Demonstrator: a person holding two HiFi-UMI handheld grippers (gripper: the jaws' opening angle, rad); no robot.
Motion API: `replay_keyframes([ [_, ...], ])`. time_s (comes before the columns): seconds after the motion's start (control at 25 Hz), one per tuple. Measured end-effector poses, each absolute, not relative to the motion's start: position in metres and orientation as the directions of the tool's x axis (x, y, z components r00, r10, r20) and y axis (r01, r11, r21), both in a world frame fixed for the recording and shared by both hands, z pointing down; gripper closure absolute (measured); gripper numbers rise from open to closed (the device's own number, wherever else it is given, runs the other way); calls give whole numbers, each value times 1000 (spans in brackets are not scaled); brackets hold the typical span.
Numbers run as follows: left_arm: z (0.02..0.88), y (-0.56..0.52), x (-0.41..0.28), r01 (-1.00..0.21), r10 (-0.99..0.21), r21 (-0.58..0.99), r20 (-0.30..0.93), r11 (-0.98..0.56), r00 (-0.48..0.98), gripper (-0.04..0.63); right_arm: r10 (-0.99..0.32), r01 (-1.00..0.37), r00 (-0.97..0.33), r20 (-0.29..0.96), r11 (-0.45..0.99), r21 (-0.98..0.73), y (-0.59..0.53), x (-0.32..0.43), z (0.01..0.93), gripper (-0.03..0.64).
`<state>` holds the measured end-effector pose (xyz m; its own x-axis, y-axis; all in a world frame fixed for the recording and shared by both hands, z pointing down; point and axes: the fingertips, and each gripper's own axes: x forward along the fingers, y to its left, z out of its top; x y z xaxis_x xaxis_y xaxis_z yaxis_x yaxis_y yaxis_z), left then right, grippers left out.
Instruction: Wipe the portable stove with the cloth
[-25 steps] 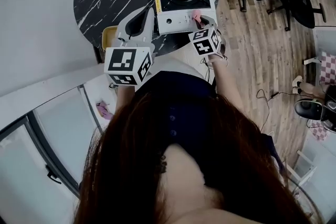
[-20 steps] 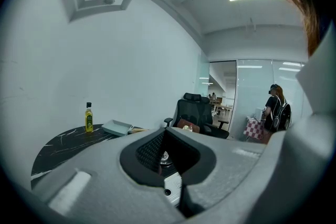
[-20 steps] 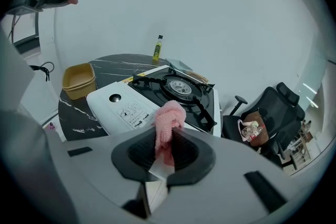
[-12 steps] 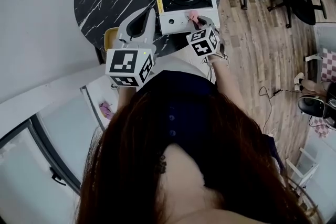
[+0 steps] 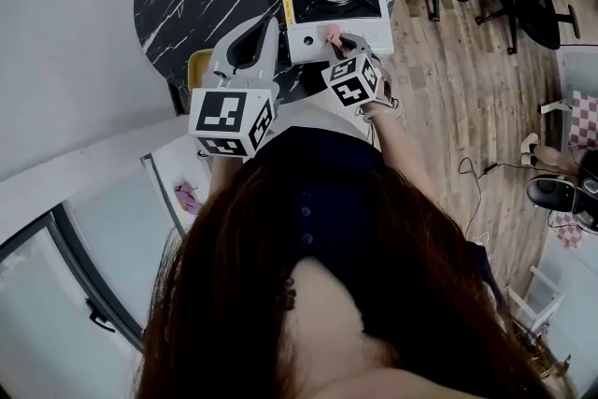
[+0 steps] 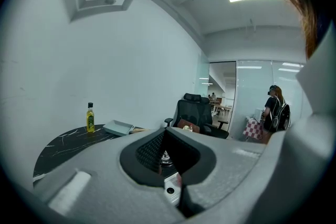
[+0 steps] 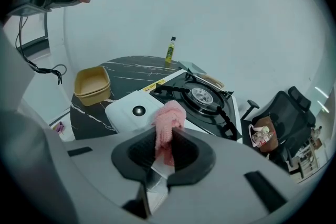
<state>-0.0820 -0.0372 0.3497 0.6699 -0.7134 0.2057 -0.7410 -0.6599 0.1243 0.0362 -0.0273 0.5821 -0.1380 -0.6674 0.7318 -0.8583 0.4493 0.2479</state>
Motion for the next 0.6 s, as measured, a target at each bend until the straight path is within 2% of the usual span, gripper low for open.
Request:
replay_keyframes([
  [0.24, 349, -39, -86, -739, -712, 122, 201, -663, 672, 586, -654, -859, -222, 723, 482, 173, -27, 13, 583, 569],
  [0.6, 350, -43, -93, -741, -716, 135, 196, -657, 670, 586, -641, -825, -267, 720, 538, 172, -28, -7, 582, 569],
])
